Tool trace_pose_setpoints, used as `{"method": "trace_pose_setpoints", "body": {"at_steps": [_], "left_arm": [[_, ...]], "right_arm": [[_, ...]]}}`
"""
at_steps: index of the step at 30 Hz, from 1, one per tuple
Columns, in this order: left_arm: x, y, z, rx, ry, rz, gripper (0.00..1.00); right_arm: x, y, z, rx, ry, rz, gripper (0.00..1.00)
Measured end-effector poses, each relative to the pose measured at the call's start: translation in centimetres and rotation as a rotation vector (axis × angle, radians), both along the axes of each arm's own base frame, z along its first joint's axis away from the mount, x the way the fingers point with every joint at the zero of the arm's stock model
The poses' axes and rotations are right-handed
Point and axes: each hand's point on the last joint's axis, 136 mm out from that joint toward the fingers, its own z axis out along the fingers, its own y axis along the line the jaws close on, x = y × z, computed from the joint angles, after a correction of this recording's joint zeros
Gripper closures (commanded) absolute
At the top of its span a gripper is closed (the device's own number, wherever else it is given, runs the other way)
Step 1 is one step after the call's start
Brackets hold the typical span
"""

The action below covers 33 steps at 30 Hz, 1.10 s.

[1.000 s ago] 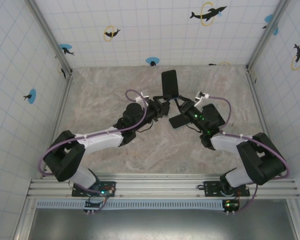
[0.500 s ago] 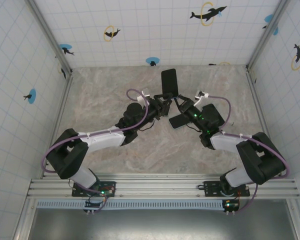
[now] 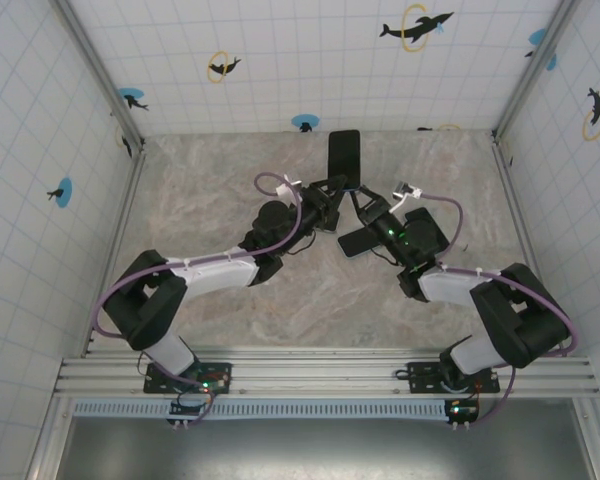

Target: Take the phone out of the phone case

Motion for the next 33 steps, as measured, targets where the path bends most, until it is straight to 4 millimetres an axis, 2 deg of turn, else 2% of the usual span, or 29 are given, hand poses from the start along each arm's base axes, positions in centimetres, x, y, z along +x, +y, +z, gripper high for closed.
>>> {"method": "trace_pose_setpoints", "body": {"at_steps": [9,16,22,28,33], "left_arm": [[0.3,0.1,0.0,-0.006,0.008,0.015,0.91],[0.3,0.2,-0.2,0.013,0.018,0.016,0.92],[-0.2,1.0,0.2,0.037,0.017,0.021,0.93],[-0.6,3.4,-0.8,0.102,0.017,0.024,0.93],[0.2,7.5,-2.7,0.222,0.013,0.047,0.93]], "right_arm": [[-0.2,0.2,-0.4,-0.008,0.006,-0.007,0.95],[0.3,-0.1,-1.6,-0.043,0.037,-0.045,0.95],[1.1,-0.6,-3.2,-0.076,0.08,-0.099,0.96],[1.8,-0.9,-4.8,-0.117,0.119,-0.128,0.95],[2.2,-0.5,-5.9,-0.145,0.15,-0.12,0.95]]}}
